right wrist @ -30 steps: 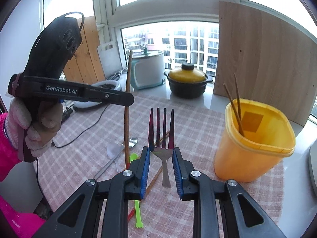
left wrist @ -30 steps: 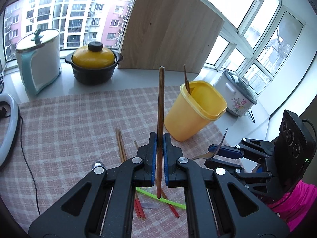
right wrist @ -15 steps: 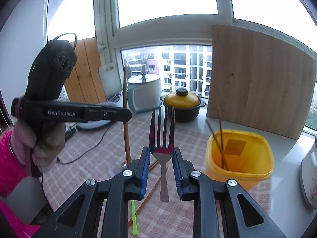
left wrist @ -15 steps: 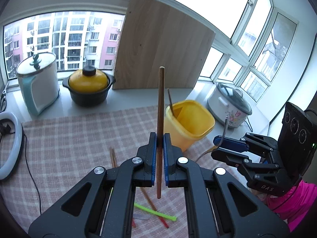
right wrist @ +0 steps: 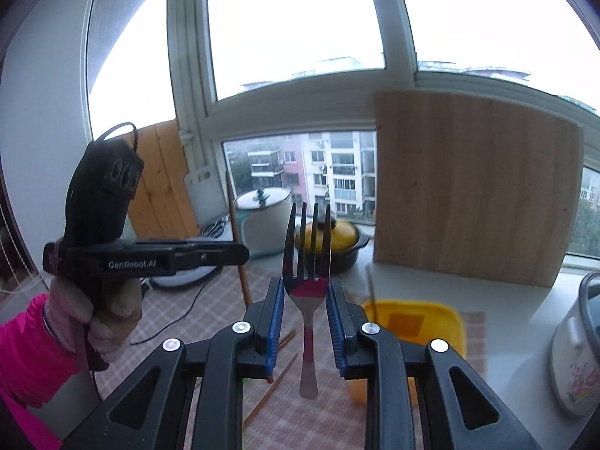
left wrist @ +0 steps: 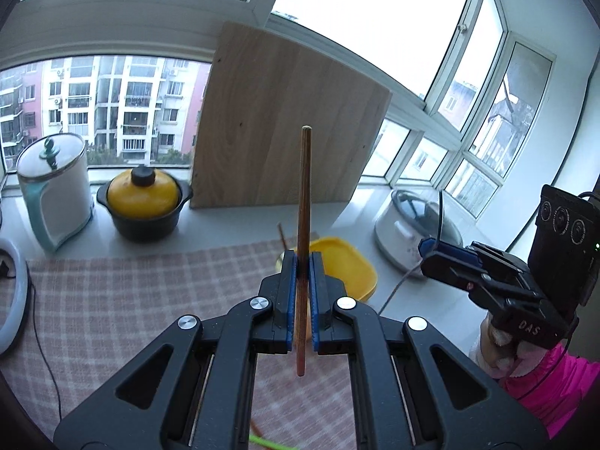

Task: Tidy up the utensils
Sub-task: 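Lift the fork and chopstick and carry both toward the yellow container, then lower the fork and chopstick into the yellow container and open both grippers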

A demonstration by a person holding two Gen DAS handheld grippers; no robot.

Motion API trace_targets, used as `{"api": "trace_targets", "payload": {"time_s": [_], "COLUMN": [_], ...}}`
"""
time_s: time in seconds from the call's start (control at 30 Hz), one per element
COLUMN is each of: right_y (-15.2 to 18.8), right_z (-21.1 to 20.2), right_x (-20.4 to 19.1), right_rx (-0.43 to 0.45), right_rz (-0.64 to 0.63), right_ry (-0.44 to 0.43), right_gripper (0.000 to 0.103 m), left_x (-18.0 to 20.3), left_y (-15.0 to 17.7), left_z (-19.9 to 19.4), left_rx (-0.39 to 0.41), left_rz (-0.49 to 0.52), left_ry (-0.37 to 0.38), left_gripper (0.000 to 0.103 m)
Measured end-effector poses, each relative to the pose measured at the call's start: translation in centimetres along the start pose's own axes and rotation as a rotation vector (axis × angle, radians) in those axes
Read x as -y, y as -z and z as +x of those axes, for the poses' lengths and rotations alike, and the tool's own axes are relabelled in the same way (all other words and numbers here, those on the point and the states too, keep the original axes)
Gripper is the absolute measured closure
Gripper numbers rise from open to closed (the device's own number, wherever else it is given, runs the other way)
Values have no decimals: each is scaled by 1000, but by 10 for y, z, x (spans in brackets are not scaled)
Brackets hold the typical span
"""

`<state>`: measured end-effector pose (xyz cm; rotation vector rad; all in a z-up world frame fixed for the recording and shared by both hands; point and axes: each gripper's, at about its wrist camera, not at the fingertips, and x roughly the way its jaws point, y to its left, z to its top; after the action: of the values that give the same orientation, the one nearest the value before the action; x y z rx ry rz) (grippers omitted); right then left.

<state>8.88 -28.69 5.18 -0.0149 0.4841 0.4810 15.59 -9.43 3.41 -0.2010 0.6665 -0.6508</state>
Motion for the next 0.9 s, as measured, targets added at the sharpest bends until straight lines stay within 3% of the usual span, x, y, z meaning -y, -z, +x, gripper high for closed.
{"api": "trace_targets", "payload": {"time_s": [0.4, 0.67, 0.9], "right_y": [-22, -15, 0], "right_z": [-2, 23, 49], "right_x": [55, 84, 103], "right_rx": [37, -7, -64], "right_rz": [24, 47, 83], "right_ry": [70, 88, 85], "right_gripper": [81, 81, 81], "left_x": [30, 37, 31], "left_y": [-30, -35, -27], "left_z": [34, 64, 95], "left_rx": [65, 69, 19], "left_rz": [-1, -1, -20], "left_ry": [10, -31, -56], "left_gripper": [99, 99, 99]}}
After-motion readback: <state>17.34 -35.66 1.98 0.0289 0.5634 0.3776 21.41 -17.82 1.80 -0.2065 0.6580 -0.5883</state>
